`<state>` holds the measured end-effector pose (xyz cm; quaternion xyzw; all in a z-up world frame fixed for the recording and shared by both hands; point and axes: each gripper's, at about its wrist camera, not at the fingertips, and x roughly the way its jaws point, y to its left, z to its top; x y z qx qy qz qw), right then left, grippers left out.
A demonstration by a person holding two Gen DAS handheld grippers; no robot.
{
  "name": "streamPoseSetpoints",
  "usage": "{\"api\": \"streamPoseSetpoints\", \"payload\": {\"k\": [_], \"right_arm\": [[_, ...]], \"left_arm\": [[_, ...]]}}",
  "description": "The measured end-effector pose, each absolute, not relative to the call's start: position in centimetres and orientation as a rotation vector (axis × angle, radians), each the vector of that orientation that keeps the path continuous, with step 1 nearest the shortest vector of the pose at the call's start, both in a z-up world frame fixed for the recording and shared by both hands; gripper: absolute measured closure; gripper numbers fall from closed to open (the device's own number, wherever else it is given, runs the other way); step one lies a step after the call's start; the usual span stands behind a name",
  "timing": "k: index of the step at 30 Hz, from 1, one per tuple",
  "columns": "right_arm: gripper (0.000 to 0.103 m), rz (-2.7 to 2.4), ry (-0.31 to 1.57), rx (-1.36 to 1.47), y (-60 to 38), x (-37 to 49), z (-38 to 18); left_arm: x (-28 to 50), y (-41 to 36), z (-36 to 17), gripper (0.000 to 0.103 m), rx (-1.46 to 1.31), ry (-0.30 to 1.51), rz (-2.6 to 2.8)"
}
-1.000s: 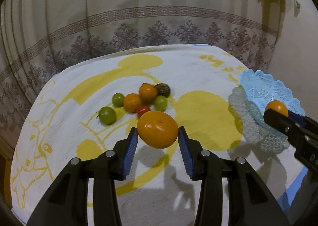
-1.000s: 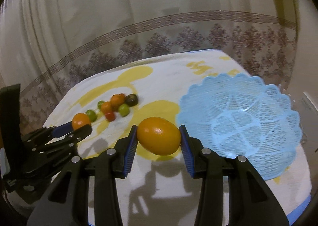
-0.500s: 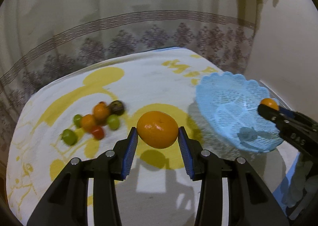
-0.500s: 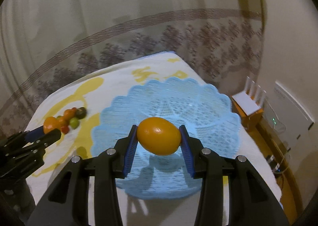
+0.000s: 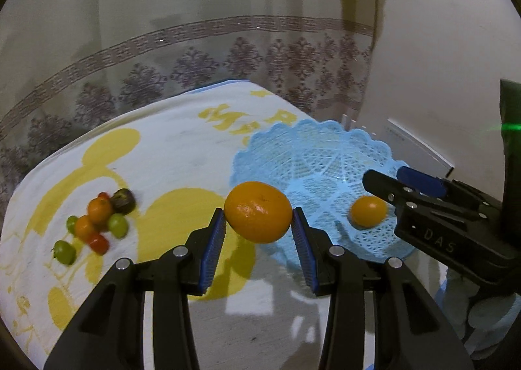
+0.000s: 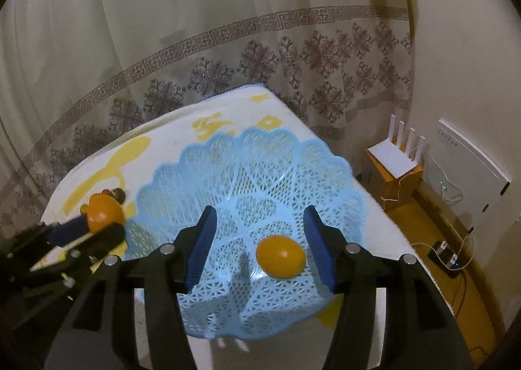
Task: Organize fruits
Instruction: 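Carry both oranges over the blue basket and open both tools to drop them, then move both open tools back to the tomato cluster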
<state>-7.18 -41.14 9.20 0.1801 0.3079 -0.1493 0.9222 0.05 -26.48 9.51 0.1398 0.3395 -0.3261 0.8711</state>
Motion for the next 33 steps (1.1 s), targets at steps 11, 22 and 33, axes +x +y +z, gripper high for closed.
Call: {"api": "streamPoseSetpoints", "payload": {"k": [11,22,33], "right_arm": [[0.046,-0.334,0.591,0.399,-41.9,-7.9,10.2],[0.043,-0.333,0.567,0.441,-42.5,-8.6,10.8],[0.034,-0.315,0.539,0.431,-41.8,-9.1,11.5]], "left_arm": [[0.3,-27.6,8.8,0.023,0.263,0.739,-0.705],[1.4,-25.8,9.2,0.023,0.23,0.748,-0.643],[1.6,-24.2,9.7,0.023,0.216,0.74,-0.612]]}}
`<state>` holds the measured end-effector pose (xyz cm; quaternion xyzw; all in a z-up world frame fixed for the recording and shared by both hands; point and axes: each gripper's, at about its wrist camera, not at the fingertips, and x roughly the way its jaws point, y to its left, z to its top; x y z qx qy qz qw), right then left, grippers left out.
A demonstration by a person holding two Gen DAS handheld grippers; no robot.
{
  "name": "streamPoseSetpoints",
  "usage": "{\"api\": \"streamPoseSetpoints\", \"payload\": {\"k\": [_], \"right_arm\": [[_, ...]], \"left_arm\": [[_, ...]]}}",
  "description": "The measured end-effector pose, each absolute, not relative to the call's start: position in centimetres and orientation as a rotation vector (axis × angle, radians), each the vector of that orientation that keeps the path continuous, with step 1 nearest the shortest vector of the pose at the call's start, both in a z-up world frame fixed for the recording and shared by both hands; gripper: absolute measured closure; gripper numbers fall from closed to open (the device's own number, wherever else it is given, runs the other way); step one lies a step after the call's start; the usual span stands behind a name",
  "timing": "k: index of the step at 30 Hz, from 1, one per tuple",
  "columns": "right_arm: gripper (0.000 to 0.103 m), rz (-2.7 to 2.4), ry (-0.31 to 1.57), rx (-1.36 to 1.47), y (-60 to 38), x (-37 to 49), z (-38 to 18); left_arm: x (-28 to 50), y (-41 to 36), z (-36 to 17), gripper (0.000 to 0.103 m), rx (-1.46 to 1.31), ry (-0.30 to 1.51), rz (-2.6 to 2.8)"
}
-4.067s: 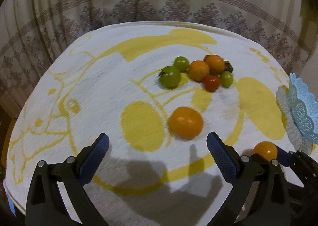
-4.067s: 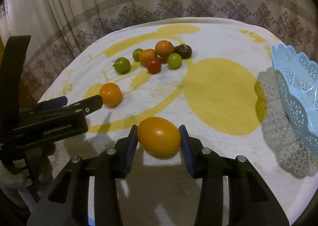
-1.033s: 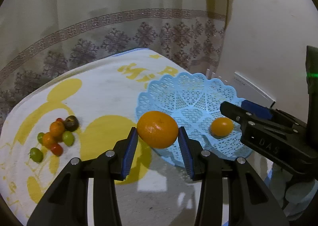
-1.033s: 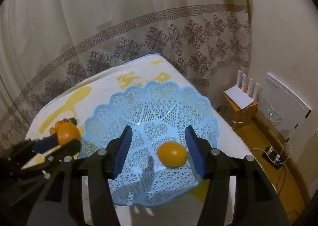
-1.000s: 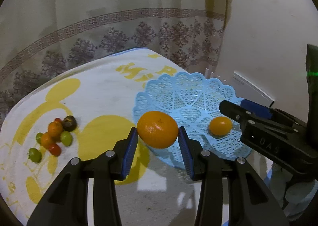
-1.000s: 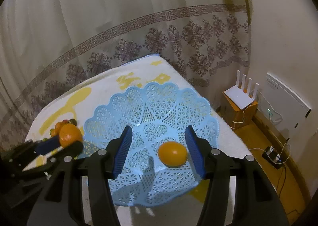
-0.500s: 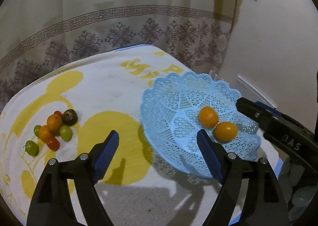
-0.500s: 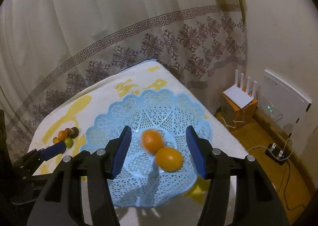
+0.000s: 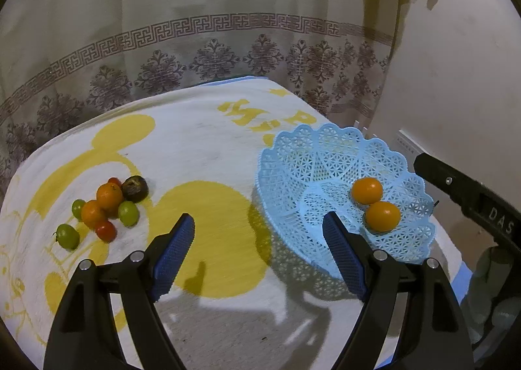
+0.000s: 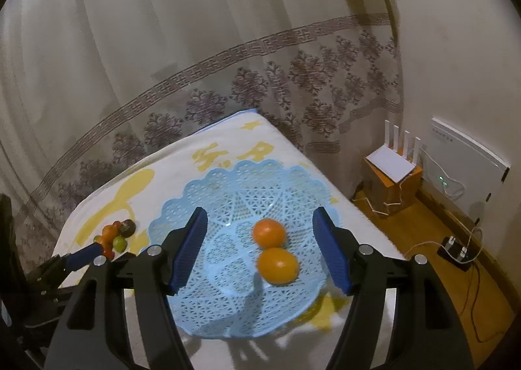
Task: Organize fruits
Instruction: 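Move both open tools back to the tomato cluster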
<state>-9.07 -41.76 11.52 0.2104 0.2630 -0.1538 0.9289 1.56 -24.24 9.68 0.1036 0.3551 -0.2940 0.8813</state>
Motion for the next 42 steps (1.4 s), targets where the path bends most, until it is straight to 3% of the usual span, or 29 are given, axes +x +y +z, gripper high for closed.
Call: {"api": "streamPoseSetpoints", "payload": {"k": [42], "right_arm": [[0.032,-0.03,0.643,0.179,-25.8,-2.0,10.8]], "left_arm": [[8.8,-7.0,10.5,0.022,0.047,0.735,-0.281]]}}
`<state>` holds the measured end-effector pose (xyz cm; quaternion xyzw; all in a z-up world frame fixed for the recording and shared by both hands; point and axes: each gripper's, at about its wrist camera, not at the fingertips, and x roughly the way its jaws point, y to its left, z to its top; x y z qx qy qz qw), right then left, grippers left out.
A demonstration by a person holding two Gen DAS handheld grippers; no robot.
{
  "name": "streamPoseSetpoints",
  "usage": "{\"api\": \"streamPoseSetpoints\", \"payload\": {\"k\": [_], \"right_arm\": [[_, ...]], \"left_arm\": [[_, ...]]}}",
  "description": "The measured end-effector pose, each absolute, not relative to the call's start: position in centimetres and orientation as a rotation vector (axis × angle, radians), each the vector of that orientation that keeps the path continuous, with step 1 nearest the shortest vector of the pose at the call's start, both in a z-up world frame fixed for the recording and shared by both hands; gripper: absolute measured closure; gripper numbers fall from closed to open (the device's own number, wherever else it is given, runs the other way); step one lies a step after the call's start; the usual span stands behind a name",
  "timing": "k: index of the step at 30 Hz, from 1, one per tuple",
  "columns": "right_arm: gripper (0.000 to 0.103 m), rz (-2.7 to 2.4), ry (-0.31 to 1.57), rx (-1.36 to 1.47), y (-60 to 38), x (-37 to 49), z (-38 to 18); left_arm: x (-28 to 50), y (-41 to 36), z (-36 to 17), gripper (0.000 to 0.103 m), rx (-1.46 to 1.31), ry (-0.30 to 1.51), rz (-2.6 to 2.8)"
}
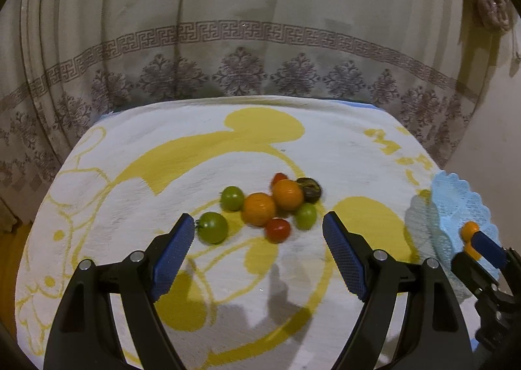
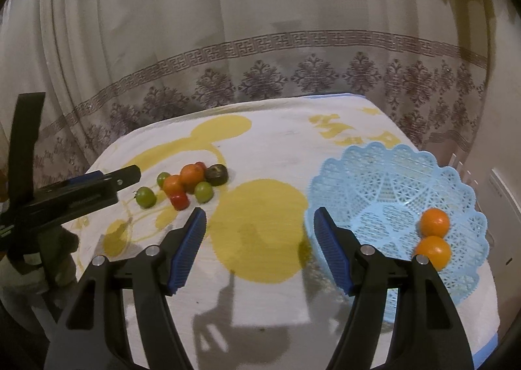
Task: Organize fruits
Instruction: 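Move both open tools back to the tomato cluster, then grasp the large green tomato with the left tool while the right tool grasps an orange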
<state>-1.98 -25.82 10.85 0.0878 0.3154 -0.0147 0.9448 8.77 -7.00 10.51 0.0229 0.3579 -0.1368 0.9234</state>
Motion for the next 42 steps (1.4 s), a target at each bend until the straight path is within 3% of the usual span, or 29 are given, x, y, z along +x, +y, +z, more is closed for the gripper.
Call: {"api": "streamPoseSetpoints", "payload": {"k": [13,28,31,42], "right_arm": [[0.032,0.015,0.702,0.145,-23.6,0.2,9.1],[0.032,0.05,0.752,0.119,-21.8,2.5,7.8],[0.032,0.062,0.766,0.124,-21.5,3.1,7.6],[0.032,0.099,0.819,0.18,-20.9,6.4,7.1]], "left_arm": [[13.0,-4.3,6.3,0.023,0.04,0.82,-0.193],[15.5,-3.7,2.4,0.051,0.021,0.873,-0.218],[15.3,-3.8,2.4,0.066,0.01,0.864,-0.252],[13.6,-3.2,4.1,0.067,-0.008,0.809,-0.239]]}}
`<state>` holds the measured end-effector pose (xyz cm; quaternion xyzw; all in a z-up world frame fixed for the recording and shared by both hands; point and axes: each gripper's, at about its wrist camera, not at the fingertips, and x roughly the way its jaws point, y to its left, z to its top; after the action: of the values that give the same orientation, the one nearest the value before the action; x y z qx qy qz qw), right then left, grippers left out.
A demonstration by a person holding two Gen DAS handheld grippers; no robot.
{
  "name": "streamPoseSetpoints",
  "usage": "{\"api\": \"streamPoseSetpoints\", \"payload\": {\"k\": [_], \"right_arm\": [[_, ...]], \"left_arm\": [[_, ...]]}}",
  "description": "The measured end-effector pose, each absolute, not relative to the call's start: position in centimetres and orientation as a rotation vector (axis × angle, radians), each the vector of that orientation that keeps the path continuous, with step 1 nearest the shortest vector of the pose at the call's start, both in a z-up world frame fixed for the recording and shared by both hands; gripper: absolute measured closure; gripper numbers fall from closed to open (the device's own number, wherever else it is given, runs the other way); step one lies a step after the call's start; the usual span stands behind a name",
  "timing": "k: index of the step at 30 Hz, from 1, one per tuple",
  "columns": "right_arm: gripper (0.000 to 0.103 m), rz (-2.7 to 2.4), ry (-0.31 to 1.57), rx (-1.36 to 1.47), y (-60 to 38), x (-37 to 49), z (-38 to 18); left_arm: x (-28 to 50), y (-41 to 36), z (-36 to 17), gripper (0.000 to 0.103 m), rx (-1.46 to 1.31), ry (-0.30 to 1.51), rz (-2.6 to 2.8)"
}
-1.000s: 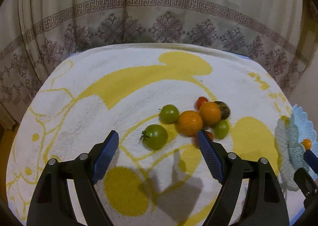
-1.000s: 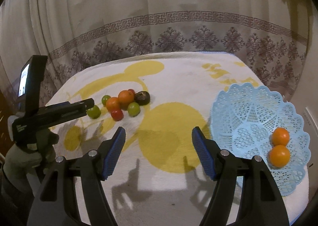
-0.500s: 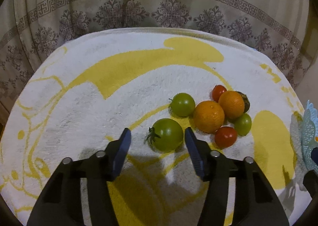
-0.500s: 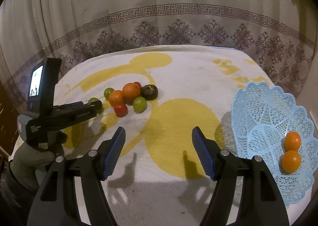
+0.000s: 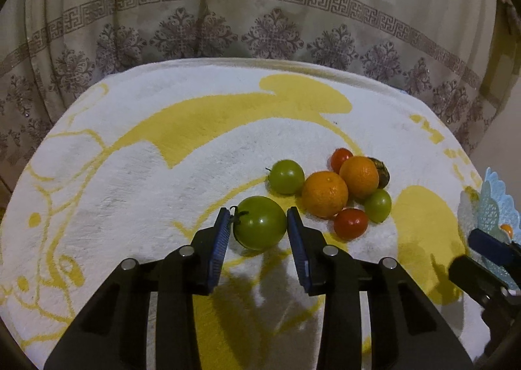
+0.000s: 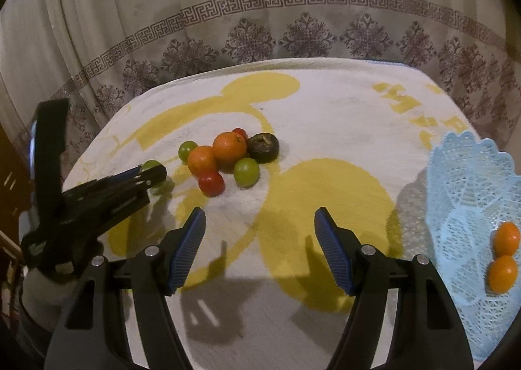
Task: Organize fruits
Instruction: 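Grasp the large green tomato with the left tool while the right tool grasps an orange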
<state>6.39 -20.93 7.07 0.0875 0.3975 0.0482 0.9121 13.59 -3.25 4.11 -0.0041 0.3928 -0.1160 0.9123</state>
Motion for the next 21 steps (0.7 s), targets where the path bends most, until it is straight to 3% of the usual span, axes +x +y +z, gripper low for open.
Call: {"api": "streamPoseSetpoints", "payload": {"k": [13,21], "right_arm": [[0.034,0.137,0.835,0.2,-18.7,12.8,6.2],[0.047,0.13,0.873,0.214,-17.9,16.1,5.1]], "left_arm": [[13.6,-2.1,3.8,0.067,-0.035,0.805,-0.188],[13.7,-2.0,3.6,0.067,-0.033,0.8,-0.173]]}}
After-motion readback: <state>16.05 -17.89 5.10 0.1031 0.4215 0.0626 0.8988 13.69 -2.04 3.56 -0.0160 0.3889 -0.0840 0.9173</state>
